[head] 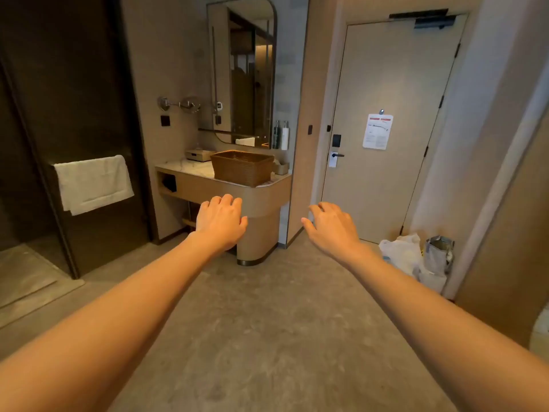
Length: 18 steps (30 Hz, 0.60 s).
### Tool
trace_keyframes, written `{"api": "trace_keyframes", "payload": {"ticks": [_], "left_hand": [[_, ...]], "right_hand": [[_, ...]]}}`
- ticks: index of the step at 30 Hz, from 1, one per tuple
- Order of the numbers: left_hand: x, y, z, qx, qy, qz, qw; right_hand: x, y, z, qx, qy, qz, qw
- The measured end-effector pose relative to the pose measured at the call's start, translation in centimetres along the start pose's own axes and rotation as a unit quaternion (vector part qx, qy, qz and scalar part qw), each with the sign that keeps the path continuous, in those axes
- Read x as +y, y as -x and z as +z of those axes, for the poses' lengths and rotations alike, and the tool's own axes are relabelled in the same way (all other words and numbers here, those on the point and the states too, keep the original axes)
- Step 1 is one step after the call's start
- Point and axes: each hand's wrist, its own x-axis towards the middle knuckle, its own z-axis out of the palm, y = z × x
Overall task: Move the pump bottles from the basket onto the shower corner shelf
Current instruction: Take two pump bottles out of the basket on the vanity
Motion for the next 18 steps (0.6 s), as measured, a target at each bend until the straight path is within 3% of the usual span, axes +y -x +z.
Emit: {"api": "trace_keyframes", "payload": {"ticks": [6,12,18], "left_hand": [[-3.0,-8.8,8.1,-0.059,0.003,0.015,0.998],[-6.6,-19.5,14.2,-0.063,0.009,0.019,0.998],[-8.5,-26.2,23.6,-0.137,0.003,0.019,0.99]], "right_hand": [[0.1,-9.4,8.5,-0.025,-0.015,0.007,1.0],[-0.2,-20.6,14.5,-0.025,-0.039,0.01,0.999],[0.4,-27.7,23.7,-0.107,-0.036,0.01,0.994]]}}
